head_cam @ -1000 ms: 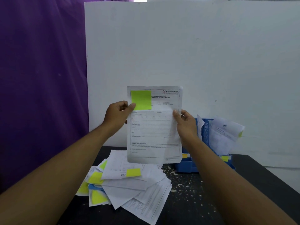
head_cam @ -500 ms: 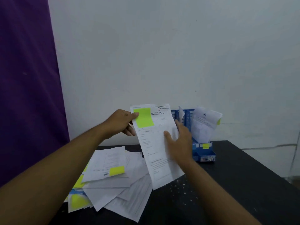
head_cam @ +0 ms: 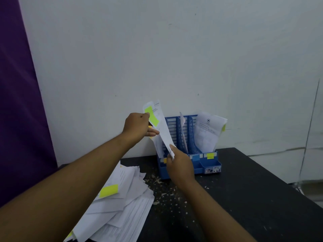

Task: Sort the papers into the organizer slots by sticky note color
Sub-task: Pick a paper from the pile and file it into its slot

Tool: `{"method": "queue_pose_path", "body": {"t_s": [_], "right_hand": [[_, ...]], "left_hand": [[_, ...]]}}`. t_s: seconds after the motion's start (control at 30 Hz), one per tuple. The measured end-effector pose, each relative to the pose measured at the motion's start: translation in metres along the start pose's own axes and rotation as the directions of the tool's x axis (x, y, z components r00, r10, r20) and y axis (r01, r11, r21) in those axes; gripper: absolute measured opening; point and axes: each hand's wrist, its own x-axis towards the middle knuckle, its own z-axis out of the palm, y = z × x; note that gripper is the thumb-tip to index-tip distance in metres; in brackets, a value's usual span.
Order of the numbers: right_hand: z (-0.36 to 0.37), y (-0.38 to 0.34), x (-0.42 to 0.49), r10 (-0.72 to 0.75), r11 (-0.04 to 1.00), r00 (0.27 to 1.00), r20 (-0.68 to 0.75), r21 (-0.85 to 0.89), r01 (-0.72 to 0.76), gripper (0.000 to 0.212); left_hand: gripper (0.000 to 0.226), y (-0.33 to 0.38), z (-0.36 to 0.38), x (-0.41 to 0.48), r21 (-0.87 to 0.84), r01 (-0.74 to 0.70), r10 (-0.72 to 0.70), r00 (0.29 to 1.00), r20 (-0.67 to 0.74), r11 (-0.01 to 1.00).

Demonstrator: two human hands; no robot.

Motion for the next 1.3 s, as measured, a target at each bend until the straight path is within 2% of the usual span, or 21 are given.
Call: {"method": "queue_pose_path", "body": {"t_s": [0.13,0.43,0.6,0.67,0.77,0.9,1.03,1.1,1.23,1.3], "right_hand": [[0.001,0.009,0.031,-0.027,0.998,0.999,-0.03,-0.053,0.026,0.039],[0.024,0.042,0.097,0.002,0.999,1.0,0.027,-0.05,0.0,0.041],[0.051,0.066,0.133,0.029,1.0,0.999,0.041,0.004,-0.029,0.031],[0.06,0.074,0.141,0.065,0.998,0.995,0.079,-0.011,-0.064,0.038],[0.071,0.085,0.142,0.086,0.993,0.989,0.121,-0.092,-0.075,0.061],[0.084,0.095,0.141,0.098,0.993,0.989,0.114,-0.081,-0.089,0.06],[0.084,0.094,0.138,0.077,0.997,0.995,0.068,-0.031,-0.075,0.033],[0.082,0.092,0.134,0.08,0.997,0.995,0.066,-0.021,-0.079,0.036],[0.078,0.081,0.124,0.124,0.992,0.99,0.064,-0.026,-0.122,0.053],[0.074,0.075,0.114,0.132,0.991,0.99,0.055,-0.033,-0.131,0.057]], "left_hand": [[0.033,0.01,0.017,0.009,-0.001,-0.061,0.061,0.998,-0.001,0.998],[0.045,-0.003,0.061,0.048,0.082,-0.117,0.119,0.993,-0.024,0.99],[0.046,-0.022,0.084,0.078,0.117,-0.116,0.12,0.992,-0.033,0.986],[0.044,-0.033,0.091,0.086,0.131,-0.102,0.107,0.994,-0.029,0.986],[0.041,-0.053,0.096,0.092,0.139,-0.09,0.091,0.996,0.002,0.986],[0.032,-0.077,0.098,0.095,0.103,-0.056,0.053,0.998,0.03,0.993],[0.024,-0.089,0.094,0.09,0.088,-0.049,0.045,0.998,0.053,0.995],[0.023,-0.095,0.088,0.085,0.073,-0.047,0.044,0.998,0.043,0.996],[0.047,-0.112,0.065,0.07,0.075,-0.009,0.009,1.0,-0.003,0.997],[0.042,-0.127,0.049,0.061,0.127,-0.039,0.042,0.999,-0.025,0.991]]}}
